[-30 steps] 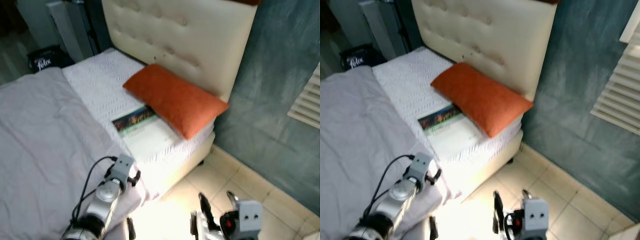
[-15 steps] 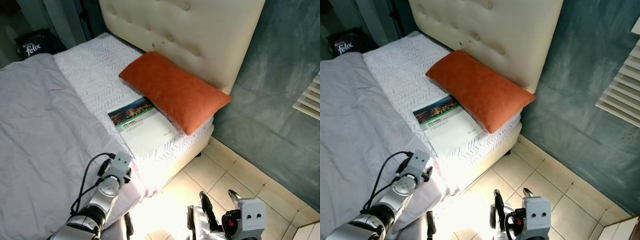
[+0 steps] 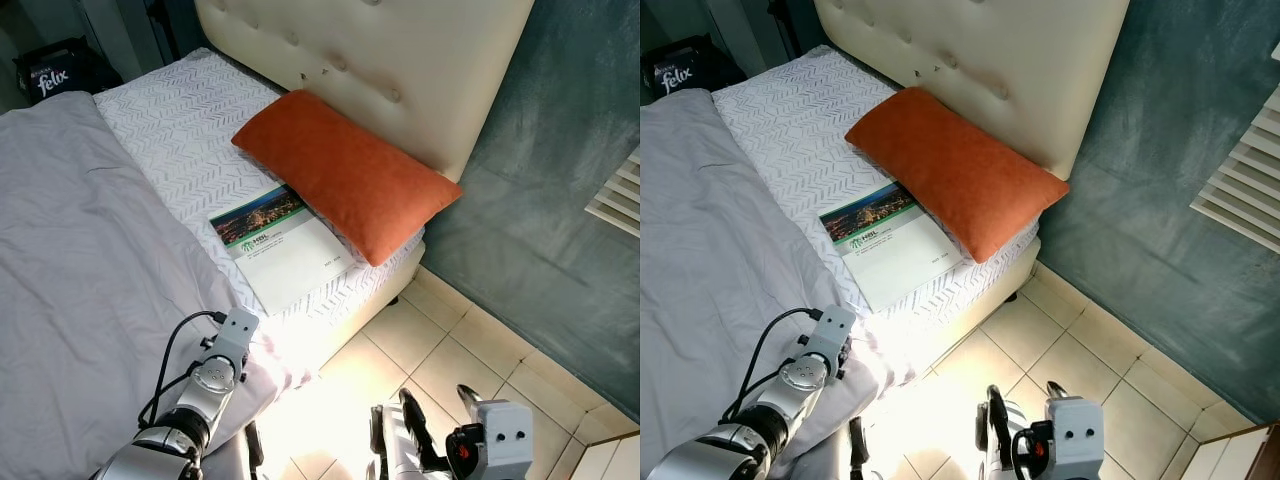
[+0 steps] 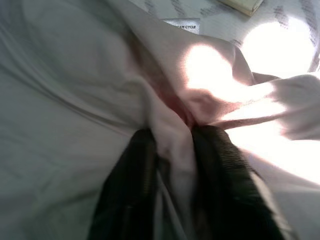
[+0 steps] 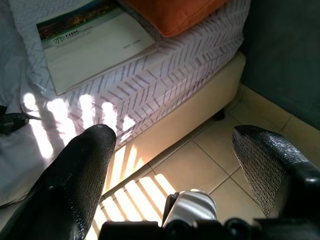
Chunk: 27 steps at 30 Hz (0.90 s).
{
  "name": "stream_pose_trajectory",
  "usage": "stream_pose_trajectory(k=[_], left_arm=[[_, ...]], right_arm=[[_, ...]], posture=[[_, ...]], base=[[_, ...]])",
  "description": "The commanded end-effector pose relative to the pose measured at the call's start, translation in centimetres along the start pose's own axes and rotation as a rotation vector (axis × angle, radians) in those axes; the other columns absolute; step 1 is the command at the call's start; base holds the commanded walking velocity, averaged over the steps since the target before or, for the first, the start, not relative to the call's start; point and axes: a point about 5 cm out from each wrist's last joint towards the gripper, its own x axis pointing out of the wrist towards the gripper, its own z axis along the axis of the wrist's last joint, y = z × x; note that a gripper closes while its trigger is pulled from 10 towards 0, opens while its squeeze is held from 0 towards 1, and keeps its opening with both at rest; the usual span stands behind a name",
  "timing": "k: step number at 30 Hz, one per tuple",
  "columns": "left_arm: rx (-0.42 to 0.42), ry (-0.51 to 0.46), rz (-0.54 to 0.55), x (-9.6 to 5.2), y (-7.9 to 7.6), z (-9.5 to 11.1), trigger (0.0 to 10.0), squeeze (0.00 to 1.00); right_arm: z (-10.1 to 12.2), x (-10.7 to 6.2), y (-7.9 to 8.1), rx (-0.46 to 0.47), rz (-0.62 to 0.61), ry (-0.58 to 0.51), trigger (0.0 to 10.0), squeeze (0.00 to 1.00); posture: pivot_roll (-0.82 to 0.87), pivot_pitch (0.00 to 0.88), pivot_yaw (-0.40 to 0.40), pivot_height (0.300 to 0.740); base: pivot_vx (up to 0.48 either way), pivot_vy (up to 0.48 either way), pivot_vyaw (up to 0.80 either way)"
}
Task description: Clean up the room
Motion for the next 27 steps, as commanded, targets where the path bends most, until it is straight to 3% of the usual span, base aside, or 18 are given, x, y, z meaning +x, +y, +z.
stream_pose_trajectory(k=[1,8,10,14,16,22,27], left_arm=[[-0.005,0.076,-0.036,-0.2,-0.7,-1.7,0.0,0.0],[0.016,0.061,-0.076,-0.2,-1.2,-1.5,0.0,0.0],[-0.003,0.049,-0.087,-0.3,-1.0,-1.6,0.0,0.0],[-0.021,0.039,-0.076,-0.4,0.1,-2.2,0.0,0.0],[-0.068,-0.008,-0.087,-0.5,0.9,-2.3,0.0,0.0],[-0.105,-0.149,-0.108,-1.1,2.6,-2.1,0.0,0.0],[-0.128,-0.207,-0.093,-1.7,3.9,-2.5,0.0,0.0]], right_arm=[[-0.2,-0.1,-0.2,0.005,-0.005,0.017,10.0,0.0],[0.0,0.8,-0.4,0.009,-0.007,0.001,10.0,0.0],[0.2,1.8,-0.6,0.013,-0.008,-0.015,10.0,0.0],[0.3,2.9,-0.7,0.016,-0.005,-0.034,10.0,0.0],[0.4,3.6,-0.8,0.016,0.002,-0.049,10.0,0.0],[0.5,5.1,-1.3,0.019,-0.003,-0.071,10.0,0.0],[0.5,6.2,-1.5,0.021,0.01,-0.08,10.0,0.0]], posture=[[-0.25,0.182,0.012,0.621],[-0.24,0.147,0.019,0.621],[-0.22,0.107,0.024,0.621],[-0.21,0.062,0.033,0.621],[-0.19,0.006,0.047,0.621],[-0.14,0.0,0.054,0.621],[-0.1,0.0,0.046,0.621]], base=[[0.0,0.0,0.0],[0.0,0.0,0.0],[0.0,0.0,0.0],[0.0,0.0,0.0],[0.0,0.0,0.0],[0.0,0.0,0.0],[0.0,0.0,0.0]])
